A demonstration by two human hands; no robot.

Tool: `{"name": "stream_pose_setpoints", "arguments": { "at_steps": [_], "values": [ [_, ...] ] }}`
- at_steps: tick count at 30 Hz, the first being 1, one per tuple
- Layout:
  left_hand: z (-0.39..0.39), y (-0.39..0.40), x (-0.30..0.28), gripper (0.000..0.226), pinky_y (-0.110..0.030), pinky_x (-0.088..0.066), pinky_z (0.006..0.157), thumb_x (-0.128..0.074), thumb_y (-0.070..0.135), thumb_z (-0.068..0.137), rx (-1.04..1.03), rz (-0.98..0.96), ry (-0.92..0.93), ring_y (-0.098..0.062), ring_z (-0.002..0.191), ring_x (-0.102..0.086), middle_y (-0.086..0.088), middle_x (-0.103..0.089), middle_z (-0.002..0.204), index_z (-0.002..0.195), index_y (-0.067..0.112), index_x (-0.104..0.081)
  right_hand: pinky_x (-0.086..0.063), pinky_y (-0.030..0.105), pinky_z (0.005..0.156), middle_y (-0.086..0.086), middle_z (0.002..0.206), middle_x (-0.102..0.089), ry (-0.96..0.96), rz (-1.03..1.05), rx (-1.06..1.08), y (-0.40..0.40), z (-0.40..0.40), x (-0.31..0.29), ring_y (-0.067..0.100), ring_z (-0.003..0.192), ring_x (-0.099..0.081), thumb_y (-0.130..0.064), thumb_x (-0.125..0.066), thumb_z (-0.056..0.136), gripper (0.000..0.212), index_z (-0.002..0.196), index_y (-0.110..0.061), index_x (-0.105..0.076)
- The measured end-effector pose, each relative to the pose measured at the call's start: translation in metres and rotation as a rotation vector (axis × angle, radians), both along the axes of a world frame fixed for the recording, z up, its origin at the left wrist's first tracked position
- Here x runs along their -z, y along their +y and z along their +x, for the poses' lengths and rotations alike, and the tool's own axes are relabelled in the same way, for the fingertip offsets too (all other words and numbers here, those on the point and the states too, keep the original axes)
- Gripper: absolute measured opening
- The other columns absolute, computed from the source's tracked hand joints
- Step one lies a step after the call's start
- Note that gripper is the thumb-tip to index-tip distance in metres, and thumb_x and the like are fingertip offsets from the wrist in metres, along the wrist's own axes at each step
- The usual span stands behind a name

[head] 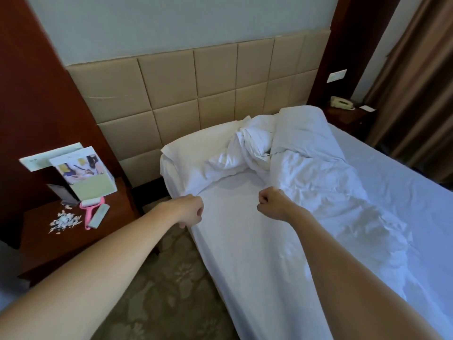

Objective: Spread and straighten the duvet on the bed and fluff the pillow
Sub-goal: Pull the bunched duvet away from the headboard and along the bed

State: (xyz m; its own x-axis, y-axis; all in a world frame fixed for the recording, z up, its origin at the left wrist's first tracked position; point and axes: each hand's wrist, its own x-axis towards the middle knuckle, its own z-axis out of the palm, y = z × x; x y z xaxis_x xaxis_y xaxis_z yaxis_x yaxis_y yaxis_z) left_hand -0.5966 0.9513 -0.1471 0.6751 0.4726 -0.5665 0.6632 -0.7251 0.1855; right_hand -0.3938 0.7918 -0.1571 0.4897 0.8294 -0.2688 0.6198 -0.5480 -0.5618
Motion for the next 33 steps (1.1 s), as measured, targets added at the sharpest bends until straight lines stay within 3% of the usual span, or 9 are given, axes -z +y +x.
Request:
{"name": "stream_pose_setpoints", "arguments": {
  "at_steps": [6, 13, 16, 20, 23, 25, 28, 30, 33],
  "values": [
    [0.069, 0.083, 0.029, 0.014, -0.034, -0.056, 0.072, -0.044, 0.015, 0.086, 0.120, 0.007, -0.009, -0.020, 0.061, -0.067, -0.005, -0.072, 0.082, 0.086, 0.015, -0.058, -0.048, 0.035, 0.065, 0.001, 0.067, -0.038, 0.045, -0.122, 0.146, 0.059, 0.047, 0.020, 0.023, 0.061, -0.041, -0.006, -0.050, 0.078, 0.029, 0.058, -0.018, -0.032],
    [0.153, 0.230, 0.012, 0.016, -0.034, -0.056, 0.065, -0.045, 0.013, 0.088, 0.264, -0.010, -0.094, -0.026, 0.069, -0.070, -0.012, -0.070, 0.082, 0.080, 0.010, -0.059, -0.051, 0.034, 0.064, 0.002, 0.067, -0.040, 0.073, -0.140, 0.263, 0.174, 0.087, 0.013, 0.021, 0.058, -0.047, -0.005, -0.050, 0.080, 0.030, 0.060, -0.018, -0.032],
    [0.186, 0.288, 0.008, 0.017, -0.030, -0.049, 0.059, -0.044, 0.012, 0.086, 0.286, 0.001, -0.103, -0.026, 0.059, -0.064, -0.015, -0.070, 0.080, 0.077, 0.011, -0.058, -0.045, 0.026, 0.058, 0.001, 0.067, -0.039, 0.089, -0.125, 0.294, 0.224, 0.104, 0.012, 0.018, 0.057, -0.045, -0.004, -0.052, 0.083, 0.034, 0.061, -0.018, -0.031],
    [0.218, 0.330, 0.026, 0.017, -0.032, -0.050, 0.060, -0.045, 0.012, 0.086, 0.341, -0.001, -0.064, -0.030, 0.069, -0.069, -0.015, -0.068, 0.084, 0.084, 0.006, -0.062, -0.032, 0.018, 0.053, -0.003, 0.066, -0.034, 0.058, -0.125, 0.335, 0.270, 0.129, 0.025, 0.012, 0.056, -0.033, -0.005, -0.054, 0.086, 0.036, 0.062, -0.018, -0.030],
    [0.243, 0.349, 0.051, 0.019, -0.030, -0.047, 0.059, -0.048, 0.014, 0.089, 0.390, -0.026, -0.011, -0.030, 0.072, -0.068, -0.015, -0.068, 0.091, 0.093, 0.005, -0.065, -0.037, 0.023, 0.055, -0.001, 0.073, -0.046, 0.021, -0.133, 0.420, 0.302, 0.152, 0.044, 0.015, 0.061, -0.043, -0.016, -0.059, 0.085, 0.026, 0.067, -0.020, -0.040],
    [0.261, 0.362, 0.070, 0.019, -0.031, -0.045, 0.060, -0.049, 0.015, 0.089, 0.397, -0.038, -0.013, -0.030, 0.074, -0.065, -0.014, -0.066, 0.094, 0.095, 0.006, -0.064, -0.045, 0.030, 0.070, 0.002, 0.093, -0.057, -0.015, -0.203, 0.383, 0.327, 0.172, 0.059, 0.022, 0.081, -0.056, -0.033, -0.064, 0.086, 0.017, 0.085, -0.020, -0.052],
    [0.284, 0.385, 0.091, 0.016, -0.034, -0.044, 0.065, -0.048, 0.016, 0.091, 0.399, -0.015, -0.029, -0.031, 0.085, -0.062, -0.009, -0.059, 0.096, 0.096, 0.009, -0.061, -0.041, 0.038, 0.093, 0.005, 0.128, -0.049, -0.185, -0.323, 0.229, 0.369, 0.208, 0.085, 0.028, 0.118, -0.048, -0.055, -0.066, 0.082, 0.058, 0.126, -0.023, -0.047],
    [0.302, 0.404, 0.109, 0.012, -0.033, -0.042, 0.062, -0.047, 0.016, 0.092, 0.374, -0.027, -0.030, -0.029, 0.083, -0.061, -0.006, -0.057, 0.091, 0.089, 0.012, -0.057, -0.036, 0.044, 0.103, 0.008, 0.145, -0.034, -0.263, -0.328, 0.195, 0.408, 0.238, 0.108, 0.032, 0.132, -0.035, -0.060, -0.070, 0.076, 0.085, 0.144, -0.027, -0.029],
    [0.325, 0.427, 0.132, 0.014, -0.029, -0.038, 0.059, -0.045, 0.016, 0.091, 0.353, -0.041, 0.000, -0.025, 0.080, -0.059, 0.000, -0.054, 0.084, 0.079, 0.018, -0.051, -0.021, 0.049, 0.117, 0.018, 0.162, 0.004, -0.303, -0.366, 0.167, 0.455, 0.277, 0.148, 0.038, 0.150, 0.000, -0.058, -0.078, 0.069, 0.123, 0.155, -0.028, 0.004]
  ]
}}
